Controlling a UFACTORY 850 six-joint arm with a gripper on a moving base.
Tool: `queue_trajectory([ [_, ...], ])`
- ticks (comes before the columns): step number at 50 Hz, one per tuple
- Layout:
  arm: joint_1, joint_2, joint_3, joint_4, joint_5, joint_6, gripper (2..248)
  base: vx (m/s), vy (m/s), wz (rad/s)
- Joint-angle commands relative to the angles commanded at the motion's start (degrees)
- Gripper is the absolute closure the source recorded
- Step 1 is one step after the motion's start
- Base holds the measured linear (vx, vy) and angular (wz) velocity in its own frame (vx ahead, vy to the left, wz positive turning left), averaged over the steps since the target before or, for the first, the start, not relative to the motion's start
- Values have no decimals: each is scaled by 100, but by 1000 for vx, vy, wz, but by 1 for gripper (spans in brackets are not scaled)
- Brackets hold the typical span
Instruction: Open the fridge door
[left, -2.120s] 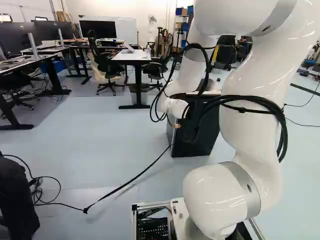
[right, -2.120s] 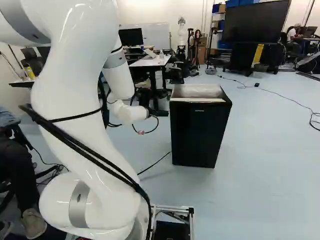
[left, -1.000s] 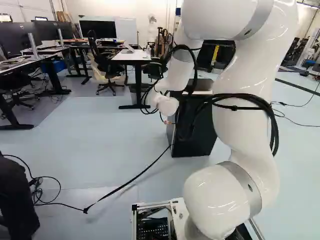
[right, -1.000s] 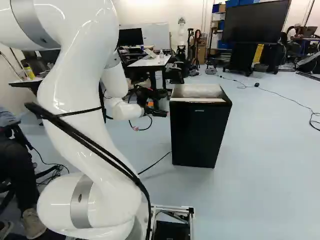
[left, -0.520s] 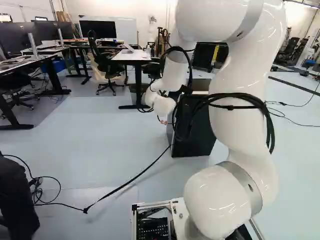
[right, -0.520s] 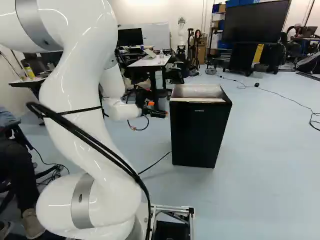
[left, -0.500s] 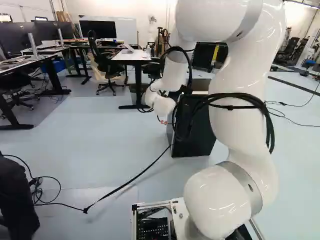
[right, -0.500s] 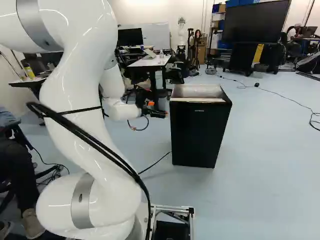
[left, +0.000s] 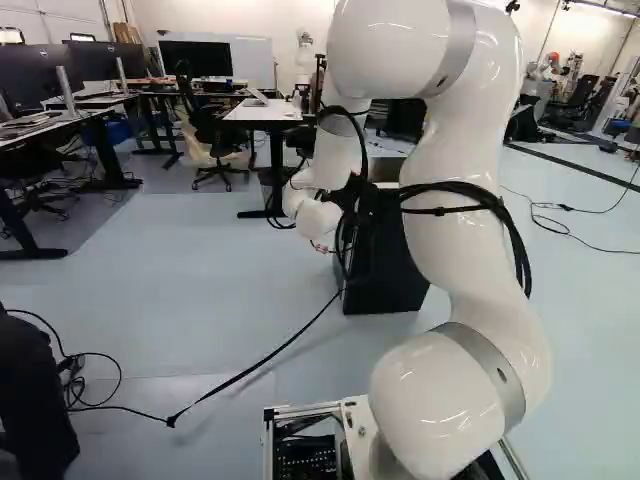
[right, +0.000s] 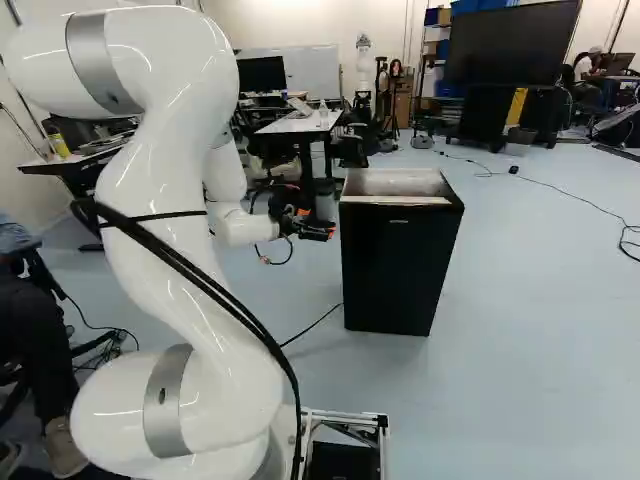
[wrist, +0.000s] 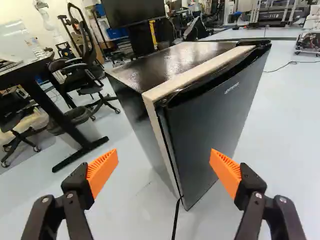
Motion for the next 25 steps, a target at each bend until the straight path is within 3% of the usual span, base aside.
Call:
queue_trajectory([
  [25, -46, -749, -598, 596, 513, 0, 3, 0, 0, 0],
])
